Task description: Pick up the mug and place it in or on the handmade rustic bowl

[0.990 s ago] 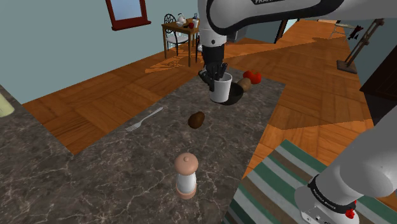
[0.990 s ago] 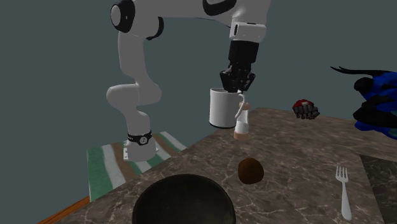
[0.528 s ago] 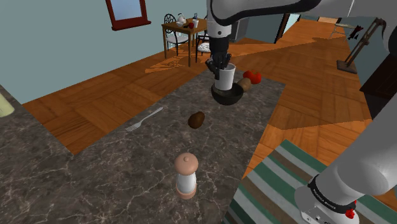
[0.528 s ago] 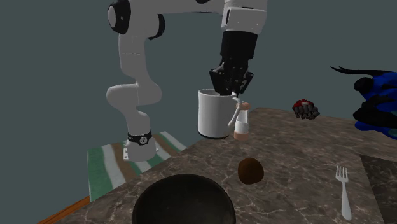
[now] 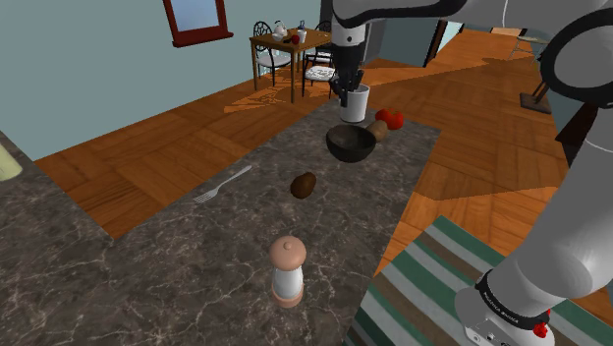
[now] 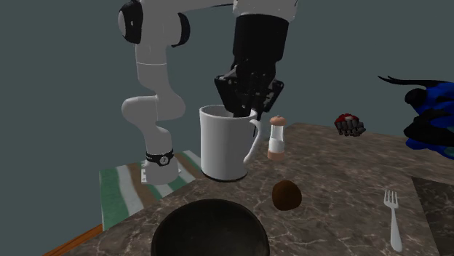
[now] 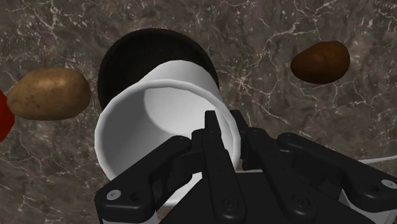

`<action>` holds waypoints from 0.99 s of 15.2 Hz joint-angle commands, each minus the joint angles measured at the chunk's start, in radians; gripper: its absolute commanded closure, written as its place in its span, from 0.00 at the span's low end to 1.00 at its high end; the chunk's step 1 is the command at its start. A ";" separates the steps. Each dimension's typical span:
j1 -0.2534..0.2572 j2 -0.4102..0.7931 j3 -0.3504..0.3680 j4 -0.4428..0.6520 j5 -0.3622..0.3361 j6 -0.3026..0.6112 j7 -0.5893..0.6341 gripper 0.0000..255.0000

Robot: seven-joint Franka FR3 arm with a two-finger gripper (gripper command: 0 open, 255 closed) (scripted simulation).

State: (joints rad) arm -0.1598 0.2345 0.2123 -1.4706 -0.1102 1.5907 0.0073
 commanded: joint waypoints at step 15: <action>-0.036 0.084 -0.026 -0.051 -0.018 0.138 -0.047 1.00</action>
State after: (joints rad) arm -0.1948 0.3161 0.1869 -1.5094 -0.1275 1.7134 -0.0401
